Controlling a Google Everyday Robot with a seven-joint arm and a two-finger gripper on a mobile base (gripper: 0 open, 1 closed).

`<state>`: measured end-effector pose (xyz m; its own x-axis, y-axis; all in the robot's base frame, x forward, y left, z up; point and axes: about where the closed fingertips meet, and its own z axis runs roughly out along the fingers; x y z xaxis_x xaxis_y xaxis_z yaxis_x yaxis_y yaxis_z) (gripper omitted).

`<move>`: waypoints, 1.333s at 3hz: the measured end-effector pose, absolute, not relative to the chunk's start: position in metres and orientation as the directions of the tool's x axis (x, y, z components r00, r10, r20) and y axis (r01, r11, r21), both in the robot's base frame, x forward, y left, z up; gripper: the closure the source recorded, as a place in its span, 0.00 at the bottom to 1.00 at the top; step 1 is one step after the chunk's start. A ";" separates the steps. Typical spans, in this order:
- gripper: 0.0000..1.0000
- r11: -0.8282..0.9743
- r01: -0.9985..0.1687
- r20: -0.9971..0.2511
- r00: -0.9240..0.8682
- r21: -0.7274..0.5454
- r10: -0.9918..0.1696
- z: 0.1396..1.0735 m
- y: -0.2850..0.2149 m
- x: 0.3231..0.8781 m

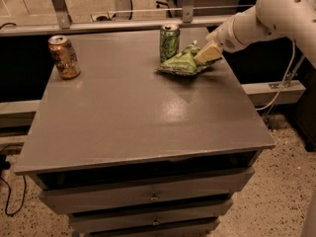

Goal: Move green jalapeno chip bag near green can

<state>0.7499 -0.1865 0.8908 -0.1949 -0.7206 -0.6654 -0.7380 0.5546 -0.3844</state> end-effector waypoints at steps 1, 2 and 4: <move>0.00 0.537 -0.756 -0.663 -0.187 -0.375 -0.725 0.890 -0.180 0.744; 0.00 0.517 -0.768 -0.654 -0.175 -0.377 -0.736 0.900 -0.176 0.720; 0.00 0.493 -0.787 -0.646 -0.164 -0.370 -0.745 0.942 -0.195 0.625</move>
Offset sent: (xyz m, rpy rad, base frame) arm -0.0703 0.0125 0.0308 -0.0326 0.0190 0.0677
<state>0.6247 -0.1953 0.9424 -0.1639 -0.7455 -0.6461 -0.7873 0.4934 -0.3696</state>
